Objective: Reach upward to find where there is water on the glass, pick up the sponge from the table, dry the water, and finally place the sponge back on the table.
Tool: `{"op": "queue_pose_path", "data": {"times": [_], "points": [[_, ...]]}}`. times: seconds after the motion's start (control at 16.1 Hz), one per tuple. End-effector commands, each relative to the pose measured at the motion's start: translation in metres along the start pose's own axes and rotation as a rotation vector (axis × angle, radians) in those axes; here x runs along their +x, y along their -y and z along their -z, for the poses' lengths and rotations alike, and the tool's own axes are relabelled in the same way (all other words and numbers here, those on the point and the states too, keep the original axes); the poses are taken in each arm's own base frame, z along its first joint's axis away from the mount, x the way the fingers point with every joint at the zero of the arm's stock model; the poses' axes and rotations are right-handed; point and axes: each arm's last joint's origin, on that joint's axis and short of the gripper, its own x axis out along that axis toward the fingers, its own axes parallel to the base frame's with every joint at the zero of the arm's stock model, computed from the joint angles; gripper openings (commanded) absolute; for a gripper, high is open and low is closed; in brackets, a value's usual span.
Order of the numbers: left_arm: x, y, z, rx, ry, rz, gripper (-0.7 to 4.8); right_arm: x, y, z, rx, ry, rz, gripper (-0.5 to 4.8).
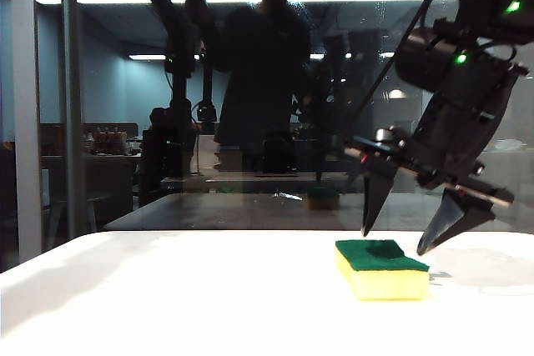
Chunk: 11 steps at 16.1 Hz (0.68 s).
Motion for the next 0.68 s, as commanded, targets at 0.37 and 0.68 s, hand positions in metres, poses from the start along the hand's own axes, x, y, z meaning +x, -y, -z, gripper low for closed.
{"op": "queue_pose_path", "data": {"times": [0.37, 0.68], "points": [[-0.003, 0.000, -0.004, 0.007, 0.020, -0.002, -0.05, 0.033, -0.004, 0.010, 0.013, -0.074, 0.009, 3.11], [-0.003, 0.000, -0.004, 0.008, 0.020, -0.002, -0.05, 0.041, -0.002, 0.015, 0.016, -0.118, 0.031, 0.45]]}}
